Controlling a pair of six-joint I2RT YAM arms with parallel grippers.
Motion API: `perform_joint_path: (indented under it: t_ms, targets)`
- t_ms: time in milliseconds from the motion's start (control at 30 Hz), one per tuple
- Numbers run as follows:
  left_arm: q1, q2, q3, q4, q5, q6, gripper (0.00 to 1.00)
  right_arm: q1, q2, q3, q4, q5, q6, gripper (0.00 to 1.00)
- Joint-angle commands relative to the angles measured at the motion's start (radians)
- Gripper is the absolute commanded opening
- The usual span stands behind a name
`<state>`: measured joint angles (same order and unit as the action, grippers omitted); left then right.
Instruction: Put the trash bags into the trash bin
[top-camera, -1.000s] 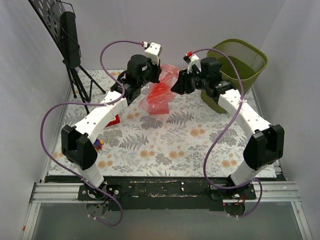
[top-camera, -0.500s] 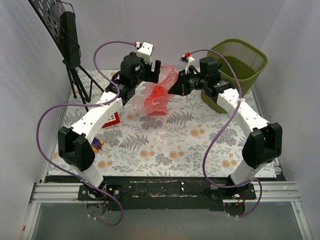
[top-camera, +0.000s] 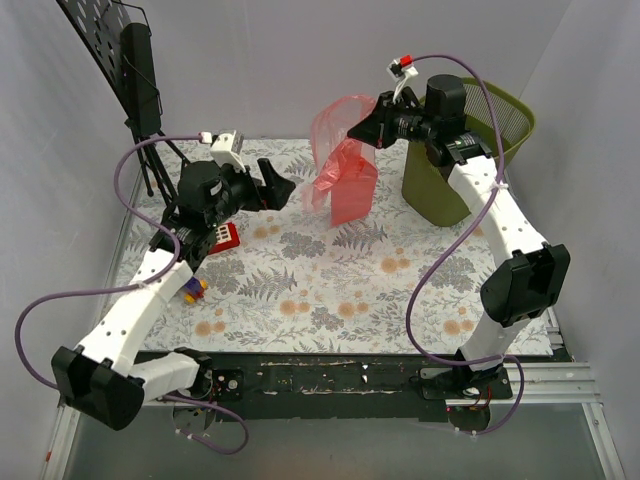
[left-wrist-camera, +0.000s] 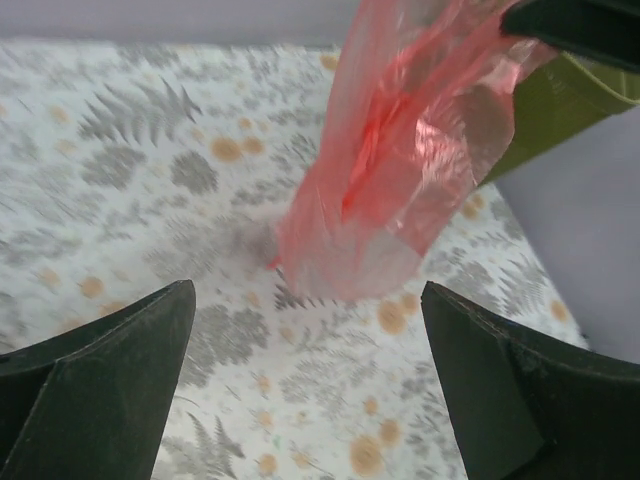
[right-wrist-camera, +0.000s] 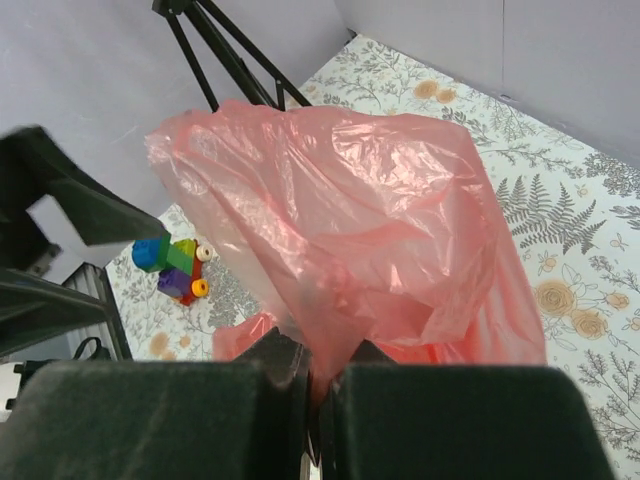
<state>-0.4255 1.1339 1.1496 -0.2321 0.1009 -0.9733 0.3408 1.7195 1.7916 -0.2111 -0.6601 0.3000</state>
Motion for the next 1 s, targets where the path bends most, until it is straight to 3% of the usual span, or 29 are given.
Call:
perform_joint_path:
  t_ms: [0, 233, 433, 600, 767, 967]
  targets:
    - [0.088, 0.098, -0.099, 0.042, 0.383, -0.348, 0.96, 0.001, 0.012, 0.051, 0.026, 0.034, -0.024, 0.01]
    - [0.177, 0.274, -0.174, 0.333, 0.582, -0.715, 0.96, -0.003, 0.058, 0.127, 0.004, 0.079, -0.07, 0.01]
    - [0.186, 0.377, -0.136, 0.462, 0.576, -0.936, 0.92, -0.003, 0.068, 0.149, -0.037, 0.116, -0.142, 0.01]
    - [0.185, 0.45, -0.11, 0.517, 0.554, -1.035, 0.89, -0.002, 0.072, 0.143, -0.056, 0.126, -0.16, 0.01]
    - [0.169, 0.52, -0.074, 0.554, 0.525, -1.11, 0.77, 0.007, 0.083, 0.146, -0.06, 0.134, -0.168, 0.01]
    - [0.165, 0.561, -0.044, 0.562, 0.494, -1.145, 0.72, 0.009, 0.094, 0.152, -0.068, 0.145, -0.17, 0.01]
